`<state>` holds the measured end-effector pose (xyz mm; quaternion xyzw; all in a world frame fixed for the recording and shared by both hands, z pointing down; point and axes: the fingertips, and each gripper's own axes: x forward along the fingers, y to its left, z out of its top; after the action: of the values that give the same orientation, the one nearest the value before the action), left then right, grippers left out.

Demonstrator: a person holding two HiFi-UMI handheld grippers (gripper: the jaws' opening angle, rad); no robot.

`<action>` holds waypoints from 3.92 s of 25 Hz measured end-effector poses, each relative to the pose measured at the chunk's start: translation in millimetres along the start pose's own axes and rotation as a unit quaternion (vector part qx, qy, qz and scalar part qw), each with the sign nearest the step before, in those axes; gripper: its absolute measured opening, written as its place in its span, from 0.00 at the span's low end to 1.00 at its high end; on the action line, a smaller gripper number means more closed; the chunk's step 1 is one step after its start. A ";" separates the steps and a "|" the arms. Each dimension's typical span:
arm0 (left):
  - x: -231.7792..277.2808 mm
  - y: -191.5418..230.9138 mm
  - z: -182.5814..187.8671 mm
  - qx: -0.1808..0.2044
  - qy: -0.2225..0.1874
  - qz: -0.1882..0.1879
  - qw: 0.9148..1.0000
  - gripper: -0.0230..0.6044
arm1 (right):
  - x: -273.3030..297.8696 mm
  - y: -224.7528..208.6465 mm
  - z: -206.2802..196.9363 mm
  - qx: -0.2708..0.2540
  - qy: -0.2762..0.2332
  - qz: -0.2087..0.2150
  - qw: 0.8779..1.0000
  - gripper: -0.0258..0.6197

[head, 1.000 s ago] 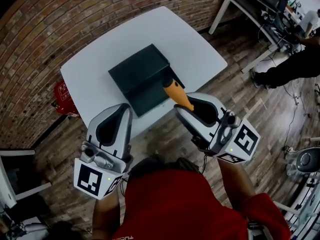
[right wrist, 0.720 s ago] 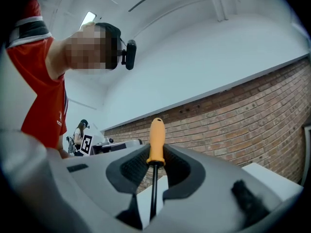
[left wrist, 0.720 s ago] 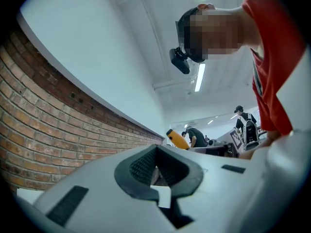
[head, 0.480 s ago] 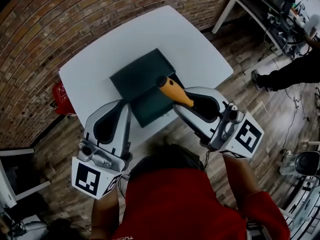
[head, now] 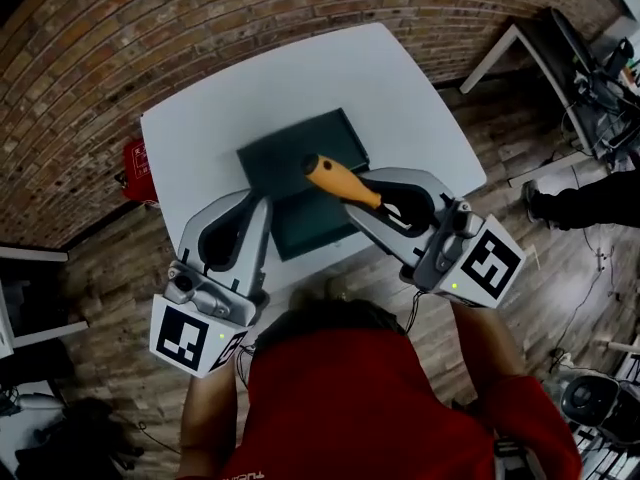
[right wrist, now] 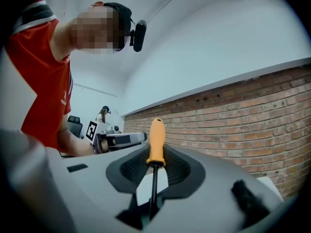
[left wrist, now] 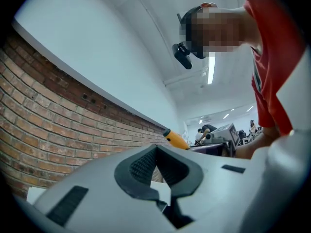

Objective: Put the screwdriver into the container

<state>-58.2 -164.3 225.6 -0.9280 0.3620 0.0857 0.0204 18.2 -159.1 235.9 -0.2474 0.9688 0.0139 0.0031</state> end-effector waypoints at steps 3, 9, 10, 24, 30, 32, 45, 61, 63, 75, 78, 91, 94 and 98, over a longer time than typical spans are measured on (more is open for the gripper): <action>2.4 -0.1 -10.6 0.004 0.009 0.017 1.000 0.06 | 2.0 -6.2 -13.8 -0.008 0.023 0.018 1.000 0.18; 1.0 5.5 -34.4 0.002 0.024 0.049 0.999 0.06 | 9.6 -9.6 -47.4 -0.028 0.074 0.055 0.995 0.18; -0.3 5.5 -38.5 0.002 0.026 0.050 0.998 0.06 | 10.9 -9.2 -53.6 -0.033 0.083 0.060 0.994 0.18; -21.0 12.1 -92.6 -0.010 0.061 0.072 0.995 0.06 | 23.9 10.6 -154.0 -0.113 0.235 0.145 0.954 0.18; -24.6 12.4 -128.7 -0.008 0.103 0.077 0.992 0.06 | 30.0 13.7 -189.5 -0.133 0.281 0.164 0.936 0.18; -25.9 11.2 -138.3 -0.009 0.115 0.077 0.990 0.06 | 31.2 15.0 -202.0 -0.137 0.297 0.171 0.929 0.18; -34.5 11.8 -164.7 -0.023 0.139 0.076 0.987 0.06 | 35.8 13.3 -262.3 -0.162 0.385 0.204 0.886 0.18; -30.0 9.8 -178.9 -0.040 0.148 0.082 0.985 0.06 | 37.2 10.7 -299.0 -0.170 0.428 0.222 0.860 0.18; -30.2 9.8 -178.2 -0.041 0.146 0.084 0.985 0.06 | 37.4 10.0 -301.1 -0.169 0.431 0.223 0.858 0.18; -32.9 15.2 -176.9 -0.049 0.141 0.094 0.984 0.06 | 33.3 7.0 -318.0 -0.167 0.468 0.236 0.835 0.18; -32.3 15.9 -179.0 -0.048 0.145 0.094 0.984 0.06 | 33.2 5.4 -320.6 -0.168 0.473 0.236 0.832 0.18; -27.1 14.5 -189.4 -0.043 0.162 0.083 0.982 0.06 | 32.5 7.2 -332.1 -0.164 0.496 0.235 0.820 0.18; -26.9 13.9 -189.5 -0.043 0.161 0.081 0.983 0.06 | 33.1 6.1 -331.9 -0.157 0.494 0.232 0.823 0.18; -27.3 13.9 -189.3 -0.045 0.163 0.081 0.982 0.06 | 32.9 4.6 -328.5 -0.146 0.489 0.230 0.829 0.20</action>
<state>-60.0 -175.3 417.0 -0.8972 0.4301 -0.0488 -0.0879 -12.6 -180.2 564.0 0.0107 0.8595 0.0327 -0.5100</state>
